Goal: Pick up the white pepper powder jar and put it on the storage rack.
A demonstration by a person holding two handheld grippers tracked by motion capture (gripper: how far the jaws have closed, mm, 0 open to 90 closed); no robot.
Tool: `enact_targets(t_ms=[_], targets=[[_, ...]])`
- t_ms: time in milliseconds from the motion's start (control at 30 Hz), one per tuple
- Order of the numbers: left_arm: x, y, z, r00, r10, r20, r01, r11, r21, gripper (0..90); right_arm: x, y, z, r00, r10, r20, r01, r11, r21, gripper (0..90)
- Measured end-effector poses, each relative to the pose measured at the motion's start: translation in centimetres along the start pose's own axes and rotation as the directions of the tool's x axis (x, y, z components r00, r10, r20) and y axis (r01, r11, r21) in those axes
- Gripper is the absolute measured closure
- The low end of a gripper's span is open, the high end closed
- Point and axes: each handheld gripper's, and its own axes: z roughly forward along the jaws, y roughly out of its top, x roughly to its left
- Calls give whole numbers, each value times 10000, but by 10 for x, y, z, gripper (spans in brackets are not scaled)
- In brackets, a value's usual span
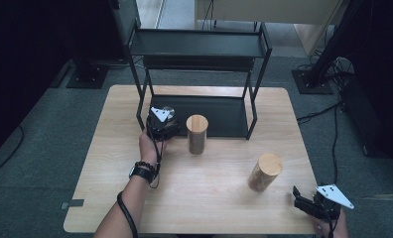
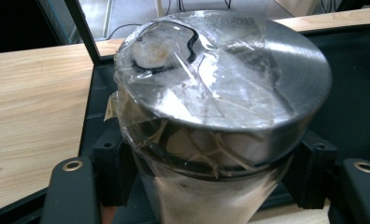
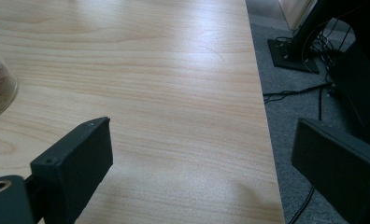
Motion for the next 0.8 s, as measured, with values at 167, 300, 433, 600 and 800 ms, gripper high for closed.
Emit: enact_targets(t_ms=[167, 300, 433, 600, 800], targets=[[-1, 1, 8, 10000, -83, -43, 83, 10000, 18, 310, 0, 0, 0, 10000, 24, 14, -24, 10000, 1, 56], [1, 3, 14, 9998, -142, -135, 142, 9999, 7, 310, 0, 0, 0, 10000, 15, 16, -15, 10000, -3, 56], [3, 5, 19, 9996, -89, -273, 91, 9999, 62, 310, 0, 0, 0, 10000, 12, -14, -12, 10000, 7, 56], [6, 6, 25, 9991, -179, -390, 181, 9998, 40, 310, 0, 0, 0, 10000, 0, -31, 0, 10000, 14, 56], [5, 9, 31, 9981, -236, -568, 235, 9997, -19, 310, 0, 0, 0, 10000, -10, -41, 10, 10000, 21, 56]])
